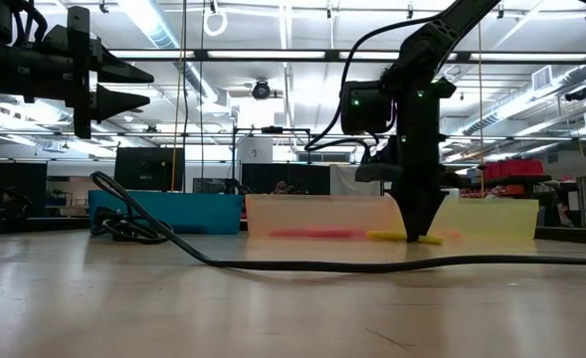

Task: Pick & Place Markers
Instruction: Put the large yellow pen into the orange bin

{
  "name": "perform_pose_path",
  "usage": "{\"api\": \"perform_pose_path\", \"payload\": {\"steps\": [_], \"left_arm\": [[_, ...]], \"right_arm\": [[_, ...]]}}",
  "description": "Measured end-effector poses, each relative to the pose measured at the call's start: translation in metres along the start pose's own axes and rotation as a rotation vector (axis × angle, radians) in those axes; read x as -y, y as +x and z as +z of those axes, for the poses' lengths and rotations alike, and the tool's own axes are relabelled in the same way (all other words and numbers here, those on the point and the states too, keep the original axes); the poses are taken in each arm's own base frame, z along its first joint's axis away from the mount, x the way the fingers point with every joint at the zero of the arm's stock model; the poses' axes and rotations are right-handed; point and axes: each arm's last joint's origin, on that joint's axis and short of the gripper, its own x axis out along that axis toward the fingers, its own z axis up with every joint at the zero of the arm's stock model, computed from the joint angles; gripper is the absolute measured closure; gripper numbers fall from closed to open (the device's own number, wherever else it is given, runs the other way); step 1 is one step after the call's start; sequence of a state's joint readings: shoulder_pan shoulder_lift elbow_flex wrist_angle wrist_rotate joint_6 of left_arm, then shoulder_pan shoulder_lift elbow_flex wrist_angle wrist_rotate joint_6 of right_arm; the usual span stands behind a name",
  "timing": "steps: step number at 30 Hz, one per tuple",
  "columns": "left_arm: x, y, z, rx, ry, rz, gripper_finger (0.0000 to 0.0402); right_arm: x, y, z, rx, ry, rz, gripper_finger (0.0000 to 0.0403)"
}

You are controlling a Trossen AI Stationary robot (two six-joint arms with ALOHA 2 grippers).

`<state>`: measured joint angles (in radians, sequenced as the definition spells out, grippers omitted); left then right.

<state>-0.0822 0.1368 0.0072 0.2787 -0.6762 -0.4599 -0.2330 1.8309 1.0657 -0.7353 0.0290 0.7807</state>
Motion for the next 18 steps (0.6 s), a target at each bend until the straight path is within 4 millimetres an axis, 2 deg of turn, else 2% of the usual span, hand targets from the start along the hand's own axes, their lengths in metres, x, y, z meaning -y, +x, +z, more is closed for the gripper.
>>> {"api": "perform_pose_path", "payload": {"steps": [7,11,18], "left_arm": [[0.0,0.0,0.0,0.0,0.0,0.0,0.0202],[0.0,0.0,0.0,0.0,0.0,0.0,0.0202],[0.0,0.0,0.0,0.0,0.0,0.0,0.0202]], "right_arm": [[0.002,-0.009,-0.003,-0.012,-0.008,0.0,0.0391],[0.001,-0.028,-0.002,-0.013,-0.049,0.048,0.0391],[0.001,-0.058,-0.002,-0.078,-0.188,0.022,0.0392]]}}
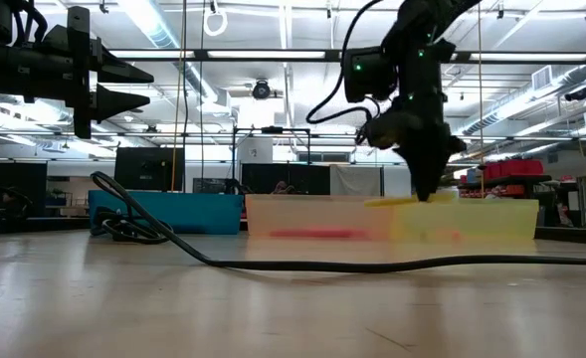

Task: Pick & Place Markers
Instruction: Put the large yellow pen into the orange bin

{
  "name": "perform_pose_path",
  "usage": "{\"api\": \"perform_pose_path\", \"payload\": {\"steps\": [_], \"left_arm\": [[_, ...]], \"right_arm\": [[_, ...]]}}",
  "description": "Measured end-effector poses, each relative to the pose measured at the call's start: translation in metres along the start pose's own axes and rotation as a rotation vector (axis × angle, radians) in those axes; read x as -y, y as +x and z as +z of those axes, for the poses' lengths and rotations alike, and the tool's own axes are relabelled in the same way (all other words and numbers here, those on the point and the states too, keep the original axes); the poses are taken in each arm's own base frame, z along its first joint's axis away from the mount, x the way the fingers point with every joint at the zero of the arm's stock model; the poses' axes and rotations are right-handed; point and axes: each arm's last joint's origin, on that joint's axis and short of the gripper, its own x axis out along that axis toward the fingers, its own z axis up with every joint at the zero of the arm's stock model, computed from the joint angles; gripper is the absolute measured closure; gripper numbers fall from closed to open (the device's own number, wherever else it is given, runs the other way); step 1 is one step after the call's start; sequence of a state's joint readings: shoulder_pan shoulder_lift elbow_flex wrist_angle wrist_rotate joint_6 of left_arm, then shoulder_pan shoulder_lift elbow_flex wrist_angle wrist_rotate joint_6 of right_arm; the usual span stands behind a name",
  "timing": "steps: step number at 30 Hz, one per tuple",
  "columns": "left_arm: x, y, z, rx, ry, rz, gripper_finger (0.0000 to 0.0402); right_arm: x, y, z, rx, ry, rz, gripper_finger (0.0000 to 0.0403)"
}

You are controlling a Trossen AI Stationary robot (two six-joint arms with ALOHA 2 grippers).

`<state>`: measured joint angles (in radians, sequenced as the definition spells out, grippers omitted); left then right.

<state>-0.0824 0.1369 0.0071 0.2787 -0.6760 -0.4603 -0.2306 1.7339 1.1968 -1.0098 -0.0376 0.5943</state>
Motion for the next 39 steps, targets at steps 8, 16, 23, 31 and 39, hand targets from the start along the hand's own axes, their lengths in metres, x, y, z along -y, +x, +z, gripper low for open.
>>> {"api": "perform_pose_path", "payload": {"steps": [8,16,23,31,39], "left_arm": [[0.0,0.0,0.0,0.0,0.0,0.0,0.0202],[0.0,0.0,0.0,0.0,0.0,0.0,0.0202],[0.0,0.0,0.0,0.0,0.0,0.0,0.0202],[0.0,0.0,0.0,0.0,0.0,0.0,0.0202],[0.0,0.0,0.0,0.0,0.0,0.0,0.0202]], "right_arm": [[-0.005,-0.035,0.005,-0.024,-0.179,-0.013,0.0392],[-0.008,-0.066,0.006,-0.029,-0.344,-0.015,0.0393],[-0.01,-0.075,0.008,-0.005,-0.44,-0.004,0.0393],[-0.002,-0.086,0.03,0.028,-0.447,-0.021,0.0393],[0.004,-0.092,0.061,0.061,-0.512,-0.024,0.0393]]}}
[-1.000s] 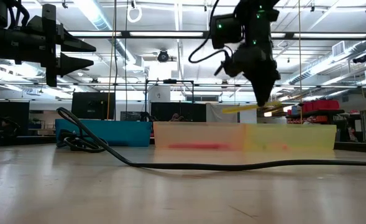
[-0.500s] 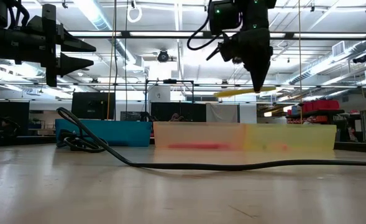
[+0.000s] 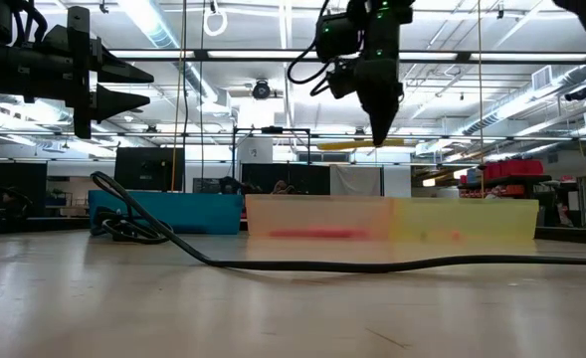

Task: Pick & Place Markers
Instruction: Put the large yellow pen into the orange bin

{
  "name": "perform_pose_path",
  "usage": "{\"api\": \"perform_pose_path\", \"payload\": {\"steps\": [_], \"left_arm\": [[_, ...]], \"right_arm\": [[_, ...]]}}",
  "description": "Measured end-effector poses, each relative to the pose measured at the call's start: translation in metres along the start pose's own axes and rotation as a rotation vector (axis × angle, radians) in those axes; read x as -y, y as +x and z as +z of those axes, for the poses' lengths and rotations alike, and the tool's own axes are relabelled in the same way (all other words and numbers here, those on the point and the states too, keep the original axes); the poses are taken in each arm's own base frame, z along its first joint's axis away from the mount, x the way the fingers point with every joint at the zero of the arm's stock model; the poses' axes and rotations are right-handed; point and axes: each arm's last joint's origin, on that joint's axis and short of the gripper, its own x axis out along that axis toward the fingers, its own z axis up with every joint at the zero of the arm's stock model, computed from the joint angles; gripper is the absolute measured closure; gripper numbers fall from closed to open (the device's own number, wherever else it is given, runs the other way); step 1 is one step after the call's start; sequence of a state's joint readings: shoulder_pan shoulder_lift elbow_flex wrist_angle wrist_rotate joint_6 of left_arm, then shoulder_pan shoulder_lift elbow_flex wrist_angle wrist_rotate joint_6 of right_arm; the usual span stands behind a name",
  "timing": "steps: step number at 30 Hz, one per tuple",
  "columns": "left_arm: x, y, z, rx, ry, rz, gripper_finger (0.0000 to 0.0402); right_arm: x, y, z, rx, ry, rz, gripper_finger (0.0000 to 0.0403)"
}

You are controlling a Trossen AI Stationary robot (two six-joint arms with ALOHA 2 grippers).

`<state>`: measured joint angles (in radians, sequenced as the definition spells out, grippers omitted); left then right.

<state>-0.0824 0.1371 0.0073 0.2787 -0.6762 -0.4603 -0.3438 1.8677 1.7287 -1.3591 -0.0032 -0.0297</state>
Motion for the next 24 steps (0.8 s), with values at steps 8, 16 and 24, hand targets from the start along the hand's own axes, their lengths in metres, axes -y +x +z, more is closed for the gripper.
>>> {"api": "perform_pose_path", "payload": {"steps": [8,16,24], "left_arm": [[0.0,0.0,0.0,0.0,0.0,0.0,0.0202],[0.0,0.0,0.0,0.0,0.0,0.0,0.0202],[0.0,0.0,0.0,0.0,0.0,0.0,0.0202]], "right_arm": [[0.03,0.004,0.036,0.028,-0.078,-0.059,0.0393],[0.065,0.023,0.068,0.006,-0.152,-0.099,0.0393],[0.089,0.035,0.08,-0.014,-0.141,-0.144,0.0393]]}}
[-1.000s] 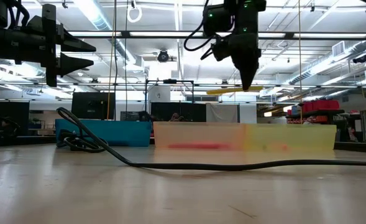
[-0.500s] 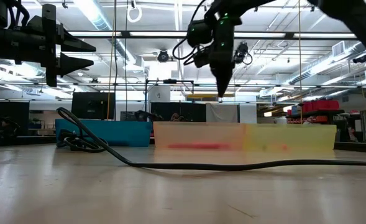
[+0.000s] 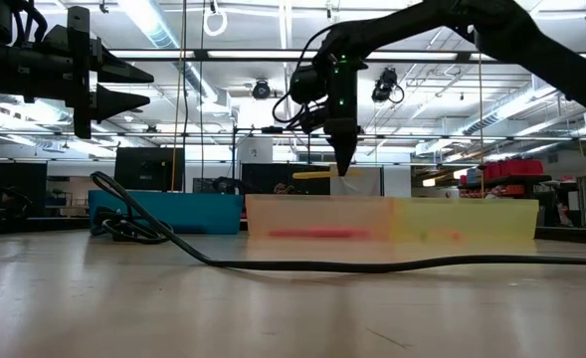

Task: Pick & Place Markers
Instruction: Put the large yellow pen into the orange bin

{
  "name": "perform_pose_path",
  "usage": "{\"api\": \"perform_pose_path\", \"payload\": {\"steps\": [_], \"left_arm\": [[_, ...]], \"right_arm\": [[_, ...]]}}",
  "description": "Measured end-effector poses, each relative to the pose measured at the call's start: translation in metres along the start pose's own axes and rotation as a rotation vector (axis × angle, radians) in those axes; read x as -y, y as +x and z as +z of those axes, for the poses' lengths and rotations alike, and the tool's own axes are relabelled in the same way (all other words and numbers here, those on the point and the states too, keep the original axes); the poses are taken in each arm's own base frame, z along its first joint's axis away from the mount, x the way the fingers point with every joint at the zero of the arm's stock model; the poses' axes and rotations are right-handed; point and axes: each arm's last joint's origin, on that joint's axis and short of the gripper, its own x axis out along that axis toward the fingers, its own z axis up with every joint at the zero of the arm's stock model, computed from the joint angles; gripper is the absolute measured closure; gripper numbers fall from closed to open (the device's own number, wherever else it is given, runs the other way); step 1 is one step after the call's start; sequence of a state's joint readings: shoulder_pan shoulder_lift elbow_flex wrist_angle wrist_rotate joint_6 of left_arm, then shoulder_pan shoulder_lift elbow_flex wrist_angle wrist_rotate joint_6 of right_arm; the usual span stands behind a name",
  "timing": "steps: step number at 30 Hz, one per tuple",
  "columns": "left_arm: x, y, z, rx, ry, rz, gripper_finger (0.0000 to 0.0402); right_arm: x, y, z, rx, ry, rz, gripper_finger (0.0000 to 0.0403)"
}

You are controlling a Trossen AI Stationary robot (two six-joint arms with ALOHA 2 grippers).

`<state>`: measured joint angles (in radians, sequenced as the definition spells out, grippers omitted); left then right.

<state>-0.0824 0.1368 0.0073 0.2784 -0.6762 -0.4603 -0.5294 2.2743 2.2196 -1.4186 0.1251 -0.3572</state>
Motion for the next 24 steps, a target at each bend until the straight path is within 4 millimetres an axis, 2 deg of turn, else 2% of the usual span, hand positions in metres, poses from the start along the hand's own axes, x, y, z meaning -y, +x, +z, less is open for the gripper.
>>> {"api": "perform_pose_path", "payload": {"steps": [6,15,24], "left_arm": [[0.0,0.0,0.0,0.0,0.0,0.0,0.0202],[0.0,0.0,0.0,0.0,0.0,0.0,0.0202],[0.0,0.0,0.0,0.0,0.0,0.0,0.0202]], "right_arm": [[0.002,0.008,0.0,0.0,0.001,0.001,0.0393],[-0.004,0.047,0.001,-0.012,-0.02,0.009,0.0393],[-0.008,0.074,-0.001,-0.033,-0.019,0.019,0.0393]]}}
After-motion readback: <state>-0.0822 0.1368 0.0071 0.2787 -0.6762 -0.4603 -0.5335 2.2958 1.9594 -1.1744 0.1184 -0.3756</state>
